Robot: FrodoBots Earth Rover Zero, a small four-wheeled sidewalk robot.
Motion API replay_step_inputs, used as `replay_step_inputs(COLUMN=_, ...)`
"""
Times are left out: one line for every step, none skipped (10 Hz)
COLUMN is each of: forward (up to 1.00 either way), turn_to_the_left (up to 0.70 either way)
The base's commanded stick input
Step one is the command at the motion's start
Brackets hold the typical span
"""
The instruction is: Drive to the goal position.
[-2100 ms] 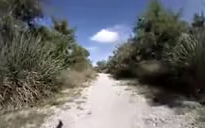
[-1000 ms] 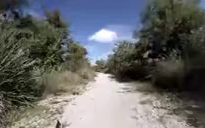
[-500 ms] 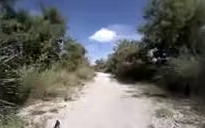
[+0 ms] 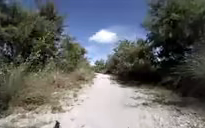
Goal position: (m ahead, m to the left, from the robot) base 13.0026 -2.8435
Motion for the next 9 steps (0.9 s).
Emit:
replay_step_inputs(forward=0.85, turn_to_the_left=0.0)
replay_step_inputs(forward=0.85, turn_to_the_left=0.0)
replay_step_inputs(forward=0.85, turn_to_the_left=0.0)
replay_step_inputs(forward=0.85, turn_to_the_left=0.0)
replay_step_inputs(forward=0.85, turn_to_the_left=0.0)
replay_step_inputs(forward=0.85, turn_to_the_left=0.0)
replay_step_inputs(forward=0.85, turn_to_the_left=0.0)
replay_step_inputs(forward=0.85, turn_to_the_left=0.0)
replay_step_inputs(forward=0.85, turn_to_the_left=0.0)
